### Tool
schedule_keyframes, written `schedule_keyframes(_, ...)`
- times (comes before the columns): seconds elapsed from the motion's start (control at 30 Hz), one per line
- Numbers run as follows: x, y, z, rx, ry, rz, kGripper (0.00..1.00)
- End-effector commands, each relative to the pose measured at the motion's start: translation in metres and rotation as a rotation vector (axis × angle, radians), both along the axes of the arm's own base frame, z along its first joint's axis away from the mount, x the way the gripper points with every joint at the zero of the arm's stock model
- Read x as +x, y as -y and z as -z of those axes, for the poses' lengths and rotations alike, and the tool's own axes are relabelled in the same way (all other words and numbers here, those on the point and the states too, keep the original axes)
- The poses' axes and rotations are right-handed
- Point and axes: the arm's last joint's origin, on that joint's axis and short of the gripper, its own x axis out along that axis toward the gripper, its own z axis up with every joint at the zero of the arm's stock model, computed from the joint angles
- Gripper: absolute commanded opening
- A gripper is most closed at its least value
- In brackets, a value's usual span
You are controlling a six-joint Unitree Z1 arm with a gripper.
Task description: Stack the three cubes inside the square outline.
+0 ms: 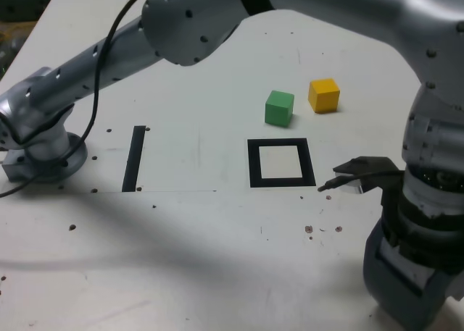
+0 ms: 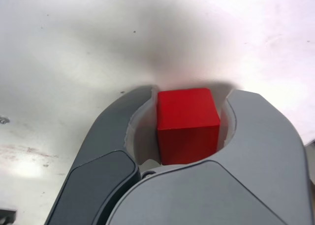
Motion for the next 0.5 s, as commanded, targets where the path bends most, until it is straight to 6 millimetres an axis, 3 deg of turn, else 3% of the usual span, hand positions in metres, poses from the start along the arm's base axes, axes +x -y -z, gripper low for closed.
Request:
schedule_keyframes(0.0,-0.006,-0.003,-0.013,-0.001,0.01,0.009,0.16)
schedule_keyframes(0.23,-0.024,-0.015,-0.033,0.005,-0.031,0.073,0.15)
schedule_keyframes(0.47,-0.058,-0.055,-0.06,0.013,-0.119,0.214,0.15)
